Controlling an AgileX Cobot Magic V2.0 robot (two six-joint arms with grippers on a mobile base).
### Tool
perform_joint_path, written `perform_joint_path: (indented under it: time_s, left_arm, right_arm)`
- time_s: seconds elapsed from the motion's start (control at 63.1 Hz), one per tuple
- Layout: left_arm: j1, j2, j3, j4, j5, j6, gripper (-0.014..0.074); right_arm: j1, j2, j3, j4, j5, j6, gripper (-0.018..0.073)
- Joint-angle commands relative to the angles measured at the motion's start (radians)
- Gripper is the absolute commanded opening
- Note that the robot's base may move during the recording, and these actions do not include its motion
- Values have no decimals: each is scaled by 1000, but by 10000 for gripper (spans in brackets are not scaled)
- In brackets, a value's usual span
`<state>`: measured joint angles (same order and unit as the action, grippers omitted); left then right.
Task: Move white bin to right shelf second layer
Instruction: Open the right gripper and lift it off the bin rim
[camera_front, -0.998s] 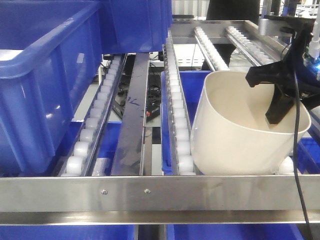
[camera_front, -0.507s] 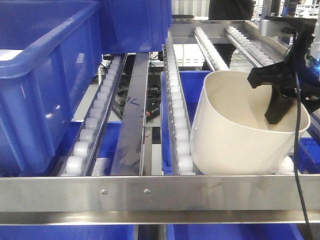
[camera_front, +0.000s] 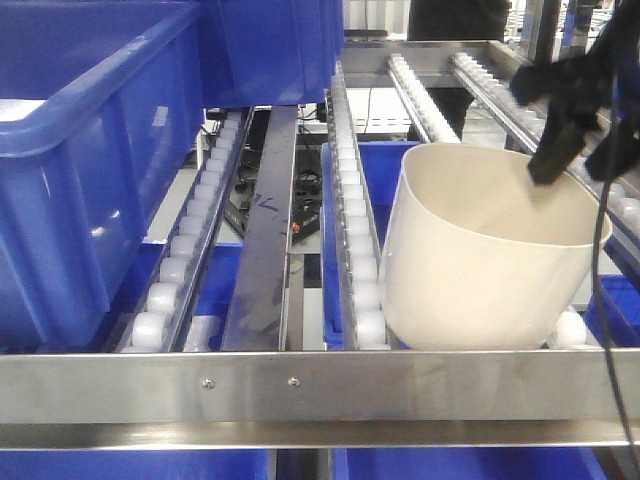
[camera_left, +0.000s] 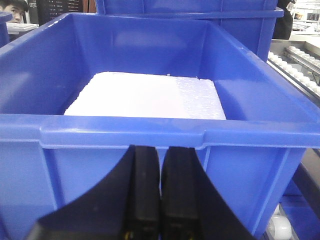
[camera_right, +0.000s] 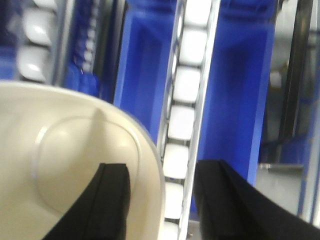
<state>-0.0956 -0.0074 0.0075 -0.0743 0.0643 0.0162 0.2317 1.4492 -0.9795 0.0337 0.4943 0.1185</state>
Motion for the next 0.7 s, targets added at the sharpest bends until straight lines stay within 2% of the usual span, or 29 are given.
perform_joint_path:
  time_s: [0.0, 0.254, 0.364, 0.539, 0.681]
  left_arm:
    - [-6, -3, 37, -1, -84, -7, 85]
    - [-6, -3, 37, -1, -84, -7, 85]
    - [-6, -3, 37, -1, -84, -7, 85]
    - [-6, -3, 37, -1, -84, -7, 85]
    - [-6, -3, 37, -1, -84, -7, 85]
  right_arm:
    - [-2, -78, -27, -9, -40, -4, 405]
    - [-2, -221, -25, -9, -34, -4, 377]
    - [-3, -308, -8, -9, -41, -4, 293]
    - [-3, -526, 128, -9, -138, -4, 38]
    - [-3, -715, 271, -15, -263, -4, 57]
